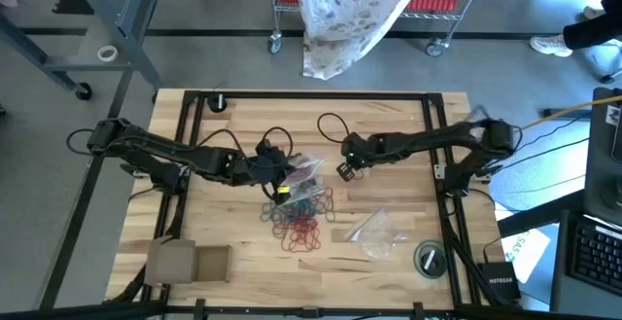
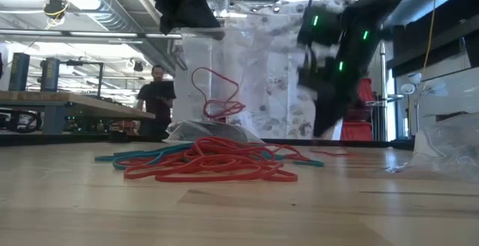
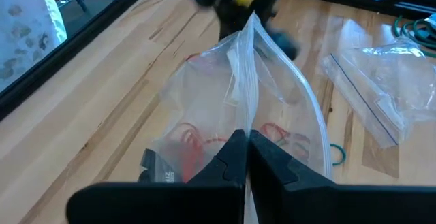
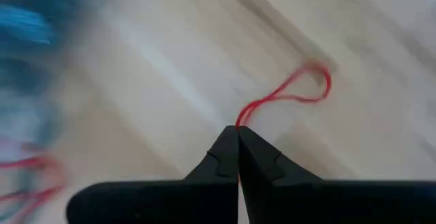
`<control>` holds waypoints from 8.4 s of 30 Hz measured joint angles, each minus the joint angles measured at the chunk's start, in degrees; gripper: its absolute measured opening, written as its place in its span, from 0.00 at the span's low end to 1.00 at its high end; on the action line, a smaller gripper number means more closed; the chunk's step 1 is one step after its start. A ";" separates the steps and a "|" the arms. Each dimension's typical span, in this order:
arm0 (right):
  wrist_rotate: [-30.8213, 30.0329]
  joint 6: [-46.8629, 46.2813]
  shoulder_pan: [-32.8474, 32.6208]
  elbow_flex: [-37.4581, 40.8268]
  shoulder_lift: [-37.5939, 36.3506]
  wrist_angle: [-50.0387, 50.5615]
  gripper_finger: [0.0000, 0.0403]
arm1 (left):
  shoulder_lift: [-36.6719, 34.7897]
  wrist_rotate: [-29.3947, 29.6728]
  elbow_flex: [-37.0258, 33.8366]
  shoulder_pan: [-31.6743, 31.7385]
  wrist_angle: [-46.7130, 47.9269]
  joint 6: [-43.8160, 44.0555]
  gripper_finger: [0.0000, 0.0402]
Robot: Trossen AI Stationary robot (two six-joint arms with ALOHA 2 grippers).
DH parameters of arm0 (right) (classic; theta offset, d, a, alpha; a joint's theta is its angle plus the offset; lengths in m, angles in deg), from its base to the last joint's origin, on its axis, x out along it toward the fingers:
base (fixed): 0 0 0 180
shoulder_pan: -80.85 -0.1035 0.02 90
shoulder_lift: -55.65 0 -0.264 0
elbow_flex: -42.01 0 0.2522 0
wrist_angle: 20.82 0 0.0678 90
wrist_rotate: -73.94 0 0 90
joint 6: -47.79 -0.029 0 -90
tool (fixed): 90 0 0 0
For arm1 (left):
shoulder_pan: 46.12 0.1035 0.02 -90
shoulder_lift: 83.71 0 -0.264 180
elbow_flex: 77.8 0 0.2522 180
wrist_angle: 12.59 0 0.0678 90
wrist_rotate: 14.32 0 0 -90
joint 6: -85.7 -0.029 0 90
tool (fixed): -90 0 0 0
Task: Sort rubber bands
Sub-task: Put the red rubber band into the transparent zip lock bag
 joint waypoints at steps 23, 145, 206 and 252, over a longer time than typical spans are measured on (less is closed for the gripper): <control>5.86 33.28 -15.84 -25.52 -14.23 -4.65 0.00 | 0.00 -1.80 0.00 -0.04 -0.17 -7.13 0.00; -6.97 43.58 -16.12 -25.44 -2.96 -0.21 0.32 | -3.77 -1.05 -0.02 2.99 5.93 -0.94 0.00; 3.68 34.33 -17.69 -25.83 3.17 -3.24 0.33 | -4.26 -10.47 0.00 3.76 7.15 3.07 0.00; -4.59 23.68 -15.06 -1.83 4.60 -13.86 0.01 | -4.26 -6.82 0.00 3.74 10.46 4.79 0.00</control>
